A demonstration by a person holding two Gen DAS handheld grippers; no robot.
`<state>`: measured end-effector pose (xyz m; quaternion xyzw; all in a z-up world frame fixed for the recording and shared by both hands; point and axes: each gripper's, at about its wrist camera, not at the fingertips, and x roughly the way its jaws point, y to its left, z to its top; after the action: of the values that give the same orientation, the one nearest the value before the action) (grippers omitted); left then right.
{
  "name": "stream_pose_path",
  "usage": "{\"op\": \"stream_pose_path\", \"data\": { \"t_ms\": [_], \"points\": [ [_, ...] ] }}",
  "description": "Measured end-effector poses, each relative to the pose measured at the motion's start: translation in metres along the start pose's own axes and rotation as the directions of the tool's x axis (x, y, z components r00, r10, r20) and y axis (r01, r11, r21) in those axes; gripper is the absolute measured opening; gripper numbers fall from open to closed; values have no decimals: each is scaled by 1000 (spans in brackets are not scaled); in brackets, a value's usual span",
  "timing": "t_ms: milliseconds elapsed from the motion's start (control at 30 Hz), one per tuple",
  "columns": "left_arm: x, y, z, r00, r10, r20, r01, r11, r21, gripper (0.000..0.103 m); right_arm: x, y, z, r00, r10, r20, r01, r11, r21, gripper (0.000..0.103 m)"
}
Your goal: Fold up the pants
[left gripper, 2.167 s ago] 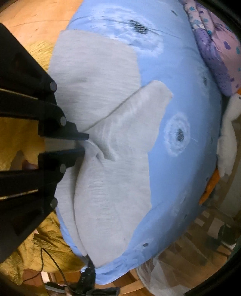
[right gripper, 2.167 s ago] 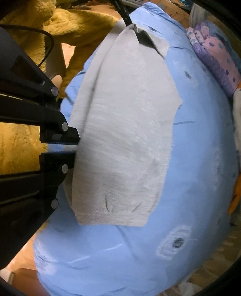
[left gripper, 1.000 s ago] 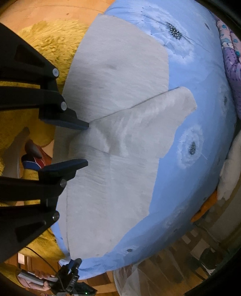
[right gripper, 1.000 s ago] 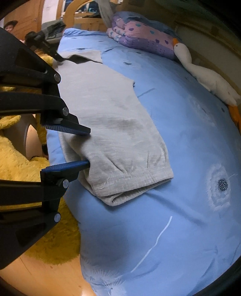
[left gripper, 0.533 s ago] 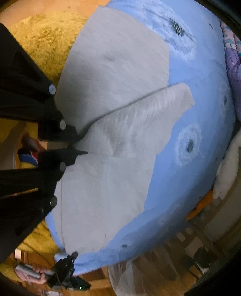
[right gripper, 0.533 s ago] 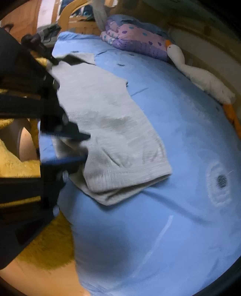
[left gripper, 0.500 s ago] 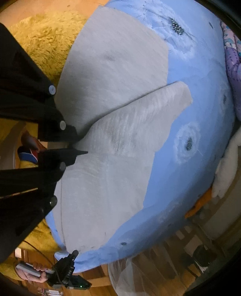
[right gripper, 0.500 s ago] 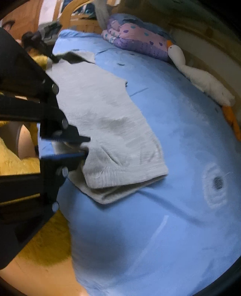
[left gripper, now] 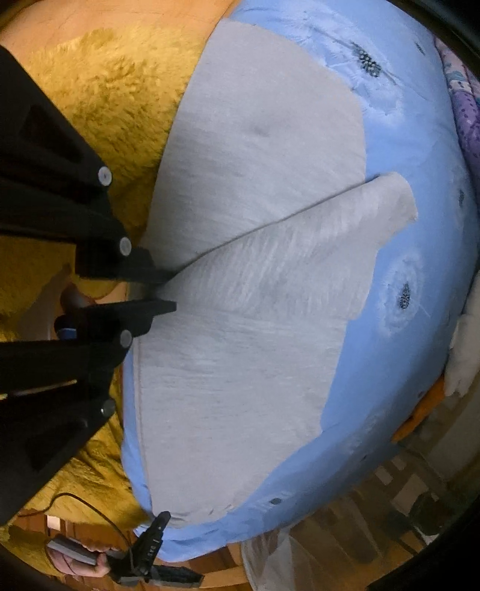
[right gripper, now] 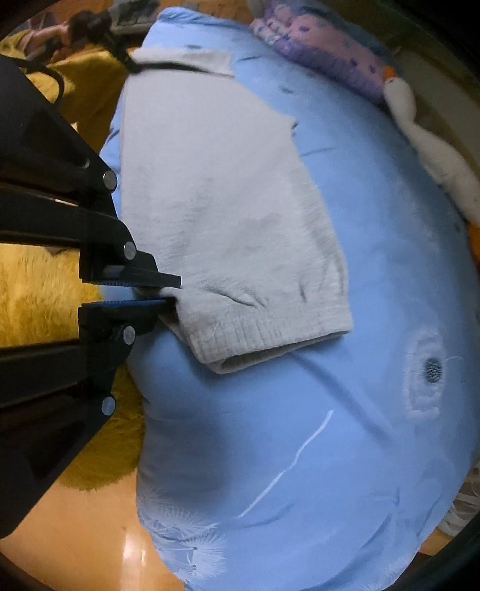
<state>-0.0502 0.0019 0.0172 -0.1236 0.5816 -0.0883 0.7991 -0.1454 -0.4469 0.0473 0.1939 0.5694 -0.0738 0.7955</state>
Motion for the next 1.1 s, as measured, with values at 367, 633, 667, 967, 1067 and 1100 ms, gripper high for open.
{"op": "stream_pose_path", "data": {
  "t_ms": [367, 633, 667, 967, 1067, 1100],
  "points": [
    [-48, -23, 21, 983, 138, 120, -150, 984, 98, 49, -64, 13, 9, 987, -70, 147, 81, 995, -65, 22],
    [-10, -57, 70, 969, 217, 121, -239, 949, 208, 49, -46, 45, 10, 990, 3, 141, 13, 993, -113, 24],
    [-1, -61, 74, 964, 238, 117, -259, 938, 228, 49, -43, 47, 10, 991, 11, 135, 5, 993, -117, 24],
    [58, -67, 85, 923, 371, 105, -385, 871, 305, 49, 4, 58, 4, 998, 29, 48, -22, 991, -130, 24],
    [59, -63, 88, 927, 357, 118, -376, 884, 278, 50, 23, 52, 2, 1000, 12, 1, -12, 993, -116, 24],
    [59, -62, 88, 928, 353, 121, -373, 887, 273, 52, 30, 49, 0, 1000, 21, -9, -22, 995, -102, 24]
  ]
}}
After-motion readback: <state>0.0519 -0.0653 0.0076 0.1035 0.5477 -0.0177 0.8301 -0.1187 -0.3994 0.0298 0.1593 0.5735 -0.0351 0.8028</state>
